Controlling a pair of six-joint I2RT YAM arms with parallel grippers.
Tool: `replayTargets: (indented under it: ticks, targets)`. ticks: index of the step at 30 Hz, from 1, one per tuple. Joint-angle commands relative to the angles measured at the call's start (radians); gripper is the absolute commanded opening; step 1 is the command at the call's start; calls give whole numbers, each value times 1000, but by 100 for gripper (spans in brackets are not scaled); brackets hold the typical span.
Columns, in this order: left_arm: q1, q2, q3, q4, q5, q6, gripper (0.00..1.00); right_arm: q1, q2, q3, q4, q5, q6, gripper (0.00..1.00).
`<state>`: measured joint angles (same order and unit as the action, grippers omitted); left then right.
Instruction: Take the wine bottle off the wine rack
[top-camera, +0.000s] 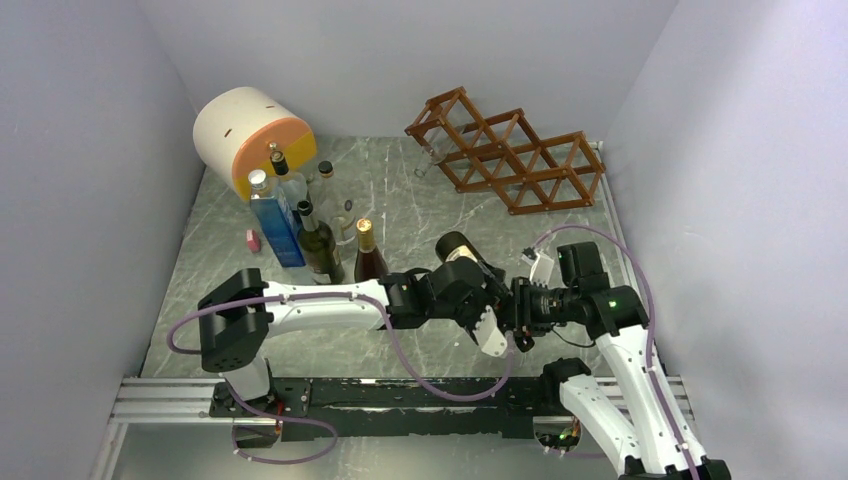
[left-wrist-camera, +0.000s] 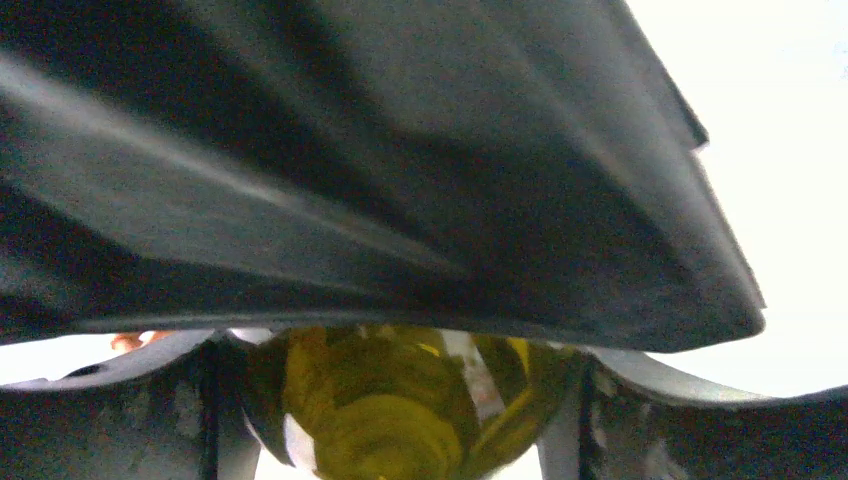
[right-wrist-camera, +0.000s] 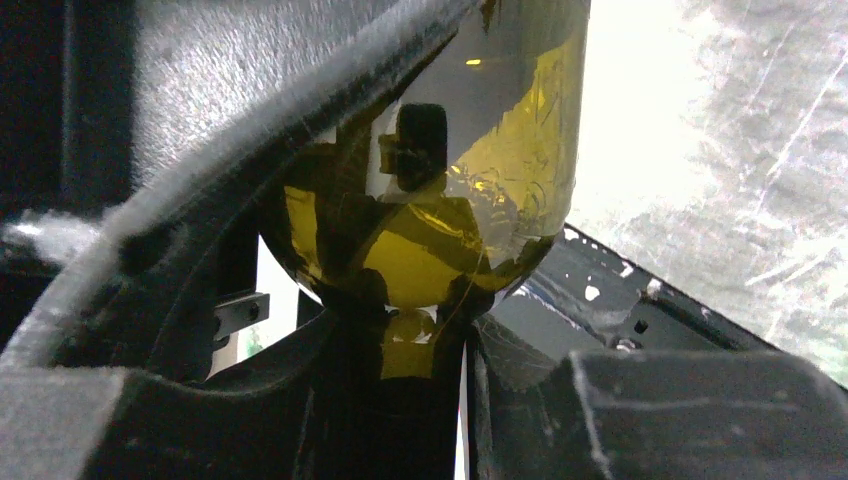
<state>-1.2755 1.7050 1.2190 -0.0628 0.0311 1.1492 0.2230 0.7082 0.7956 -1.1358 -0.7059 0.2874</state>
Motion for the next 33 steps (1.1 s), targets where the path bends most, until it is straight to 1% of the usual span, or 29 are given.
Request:
replayTargets:
  ticks: [1,2,3,4,6,8,10,11,14,16,17,20,22,25,29,31,33]
  targets:
    - [-5,-21,-3,142,7,-35,41,16,-21,83,31,-89,-47,4]
    - [-5,-37,-24,188,-2,-48,29,16,-19,91,25,-69,-48,11]
    - [-5,-52,-47,225,-12,-64,20,17,-15,103,17,-42,-50,18]
    - [-5,-63,-63,260,-23,-84,14,15,-13,117,8,-15,-52,24]
    - [-5,-86,-81,298,-39,-133,8,15,-6,155,-9,51,-54,40]
    - [-4,-103,-104,351,-66,-185,7,15,-3,196,-18,120,-48,58]
    - [-4,-117,-136,434,-96,-245,7,15,1,261,-17,178,-34,73]
    - [-4,-126,-151,473,-111,-275,7,15,4,285,-12,200,-25,79]
    - [-4,-151,-186,551,-138,-361,7,15,21,363,11,275,2,90]
    - [-1,-168,-203,601,-159,-439,7,16,36,428,23,346,19,93]
    - [2,-176,-204,615,-164,-482,7,16,43,461,34,409,26,94]
    - [16,-193,-187,603,-145,-630,7,15,52,532,94,528,39,94]
    - [28,-199,-165,586,-145,-735,7,15,39,540,171,561,31,94]
    - [50,-222,-144,558,-134,-893,7,16,-19,496,350,530,5,95]
    - [80,-267,-136,531,-80,-1063,7,16,-157,332,674,439,-63,96]
    - [100,-275,-115,497,-43,-1128,7,17,-201,272,780,370,-87,96]
    - [125,-281,-100,468,3,-1176,7,17,-217,244,832,263,-117,95]
